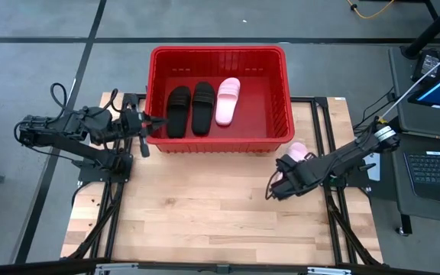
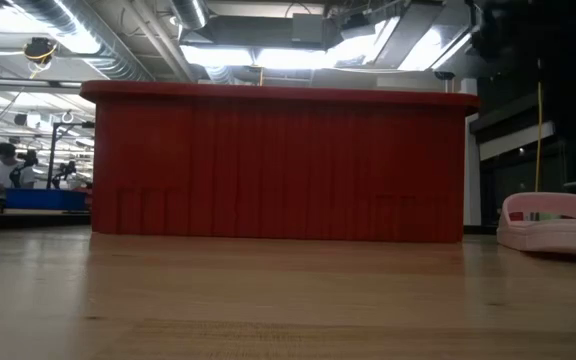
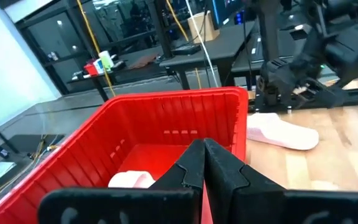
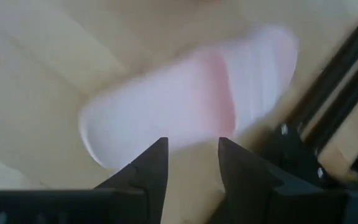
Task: Pick and place slides into bin
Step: Put the pink slide into the red container
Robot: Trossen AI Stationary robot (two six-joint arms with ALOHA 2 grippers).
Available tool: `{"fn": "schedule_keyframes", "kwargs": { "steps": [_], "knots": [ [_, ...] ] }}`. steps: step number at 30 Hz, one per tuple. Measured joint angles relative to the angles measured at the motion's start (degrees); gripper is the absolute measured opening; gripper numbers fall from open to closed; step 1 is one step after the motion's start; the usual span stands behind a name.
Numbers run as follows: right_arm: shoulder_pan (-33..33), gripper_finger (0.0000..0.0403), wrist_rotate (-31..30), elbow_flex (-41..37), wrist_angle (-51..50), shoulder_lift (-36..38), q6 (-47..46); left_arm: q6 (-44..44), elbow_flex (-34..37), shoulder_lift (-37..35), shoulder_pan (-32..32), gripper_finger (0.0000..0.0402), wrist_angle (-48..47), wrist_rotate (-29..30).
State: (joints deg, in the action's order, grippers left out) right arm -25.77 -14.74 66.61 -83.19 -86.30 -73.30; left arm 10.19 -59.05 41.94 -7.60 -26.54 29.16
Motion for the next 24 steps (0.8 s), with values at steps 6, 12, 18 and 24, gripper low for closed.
{"fn": "schedule_keyframes", "kwargs": {
  "steps": [6,12,18,24],
  "knots": [
    [-0.54,0.0141,5.71,-6.06,-0.63,-0.02,-0.73,-0.01,0.00,0.03,0.00,0.0005,0.02,4.66],
    [-0.54,0.0141,0.80,-6.99,2.34,-0.02,0.76,-0.19,0.00,0.06,0.00,0.0002,0.54,6.07],
    [0.22,0.0141,-4.18,-6.99,2.66,-0.02,3.48,-0.50,0.00,0.05,-0.01,0.0006,3.15,6.10],
    [1.55,0.0141,-4.16,-6.99,2.95,-0.05,6.13,-0.60,0.00,0.06,-0.02,0.0002,3.23,6.09]
  ]
}}
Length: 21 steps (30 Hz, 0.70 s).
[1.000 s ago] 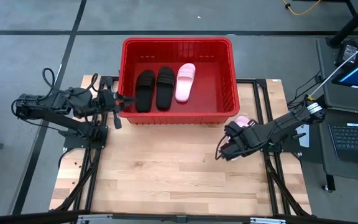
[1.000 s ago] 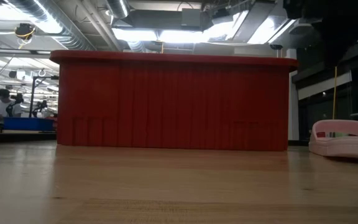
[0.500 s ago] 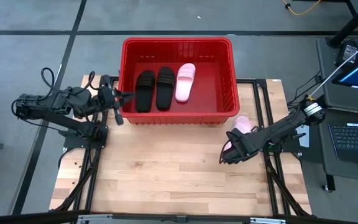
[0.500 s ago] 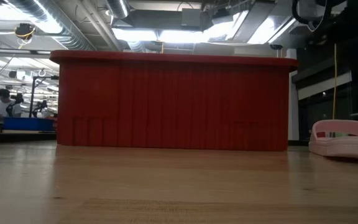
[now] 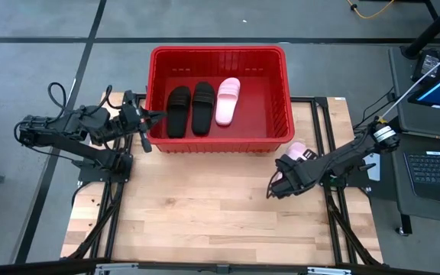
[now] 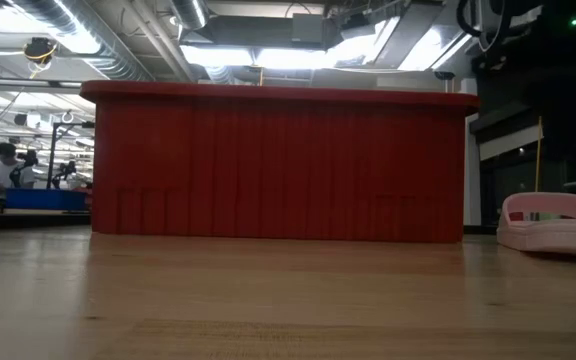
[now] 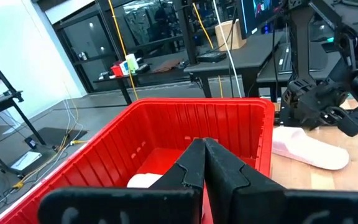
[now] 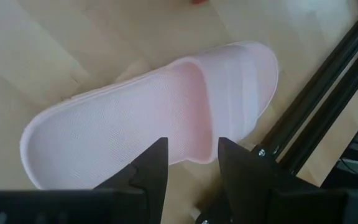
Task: Pick and place slides into bin
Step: Put the pink slide into the red container
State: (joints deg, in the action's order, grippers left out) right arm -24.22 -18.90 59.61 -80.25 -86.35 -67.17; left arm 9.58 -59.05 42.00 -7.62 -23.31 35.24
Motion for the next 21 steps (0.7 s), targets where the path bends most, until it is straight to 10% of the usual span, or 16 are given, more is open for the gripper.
{"fn": "schedule_keyframes", "kwargs": {
  "steps": [21],
  "knots": [
    [0.62,0.0141,0.54,-10.67,6.42,-0.28,-2.81,-0.02,0.00,0.00,0.02,0.0005,0.03,0.00]
  ]
}}
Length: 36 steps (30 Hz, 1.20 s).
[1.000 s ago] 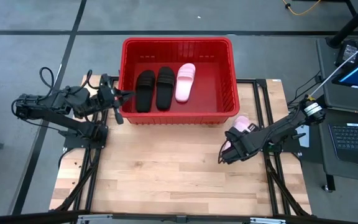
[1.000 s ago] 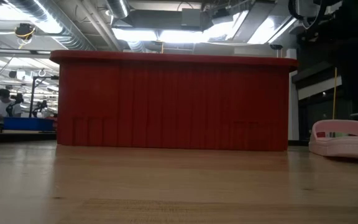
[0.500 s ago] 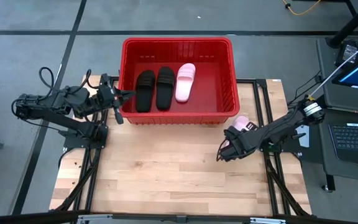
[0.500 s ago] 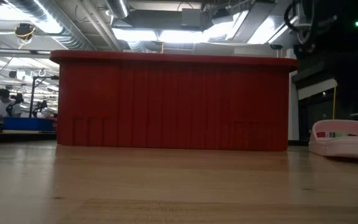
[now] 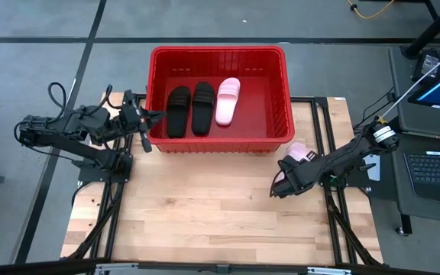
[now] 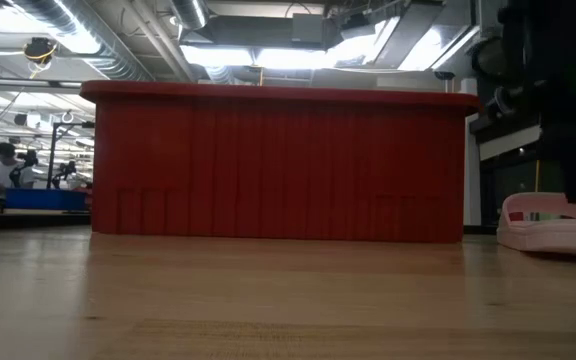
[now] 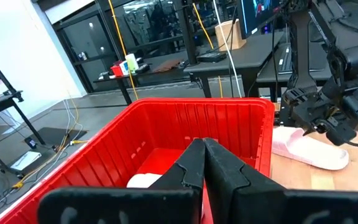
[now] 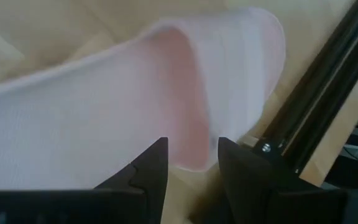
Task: Pick and place slides into bin
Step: Put the pink slide into the red container
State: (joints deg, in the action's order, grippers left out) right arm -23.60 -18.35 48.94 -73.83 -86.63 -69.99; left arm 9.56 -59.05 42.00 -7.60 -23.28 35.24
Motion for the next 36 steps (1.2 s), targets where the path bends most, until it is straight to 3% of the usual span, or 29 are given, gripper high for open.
{"fn": "schedule_keyframes", "kwargs": {
  "steps": [9,15,27,32,36],
  "knots": [
    [0.07,0.0141,-0.58,-4.60,2.90,0.04,-0.32,0.00,0.00,0.26,-0.02,0.0006,2.26,-0.02],
    [0.57,0.0141,-5.12,-4.76,3.40,0.03,-0.38,-0.02,0.00,0.59,-0.01,0.0002,2.39,-0.02],
    [2.69,0.0137,-5.69,-4.76,3.33,0.02,0.09,0.06,0.00,1.33,0.00,0.0002,2.22,-0.02],
    [2.72,0.0099,-6.60,-4.76,3.29,0.02,0.12,0.20,0.00,1.29,-0.01,0.0004,2.09,-0.02],
    [2.72,0.0028,-6.75,-4.74,3.04,0.02,0.21,1.47,0.00,1.29,-0.01,0.0002,2.09,-0.02]
  ]
}}
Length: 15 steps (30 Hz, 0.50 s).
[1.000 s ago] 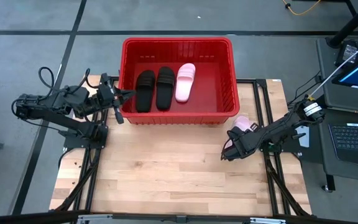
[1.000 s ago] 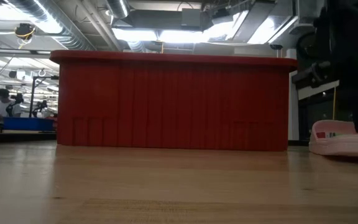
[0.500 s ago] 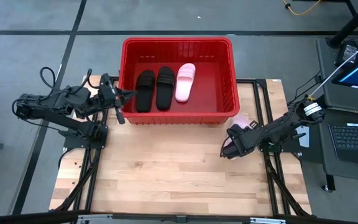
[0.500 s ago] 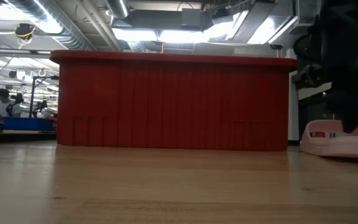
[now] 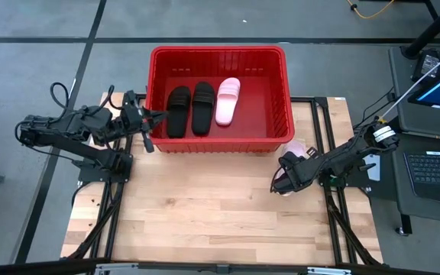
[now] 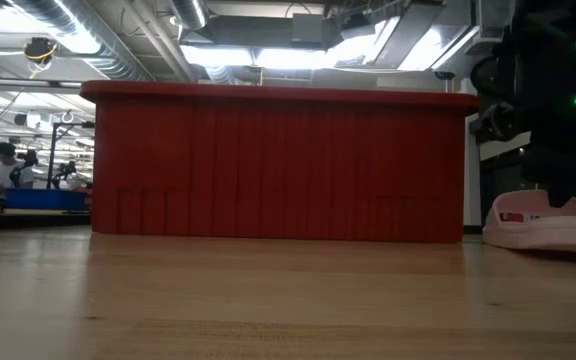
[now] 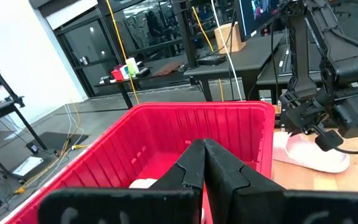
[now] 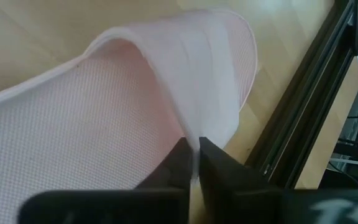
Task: Pick and place slides into bin
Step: Put the pink slide into the red container
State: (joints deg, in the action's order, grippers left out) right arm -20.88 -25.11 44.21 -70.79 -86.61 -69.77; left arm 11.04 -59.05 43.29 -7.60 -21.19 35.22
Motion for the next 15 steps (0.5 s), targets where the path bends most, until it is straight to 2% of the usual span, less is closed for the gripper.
{"fn": "schedule_keyframes", "kwargs": {
  "steps": [2,9,15],
  "knots": [
    [0.00,0.0015,-0.02,0.02,-0.19,0.00,0.01,0.69,0.00,0.00,-0.01,0.0003,0.00,0.00],
    [0.00,0.0010,2.46,0.93,-0.85,0.00,-0.13,0.73,0.00,0.00,-0.01,0.0005,-0.02,0.00],
    [-1.75,0.0010,3.67,7.55,-5.61,-0.04,-0.22,1.63,0.00,0.00,-0.01,0.0003,-0.02,-0.02]
  ]
}}
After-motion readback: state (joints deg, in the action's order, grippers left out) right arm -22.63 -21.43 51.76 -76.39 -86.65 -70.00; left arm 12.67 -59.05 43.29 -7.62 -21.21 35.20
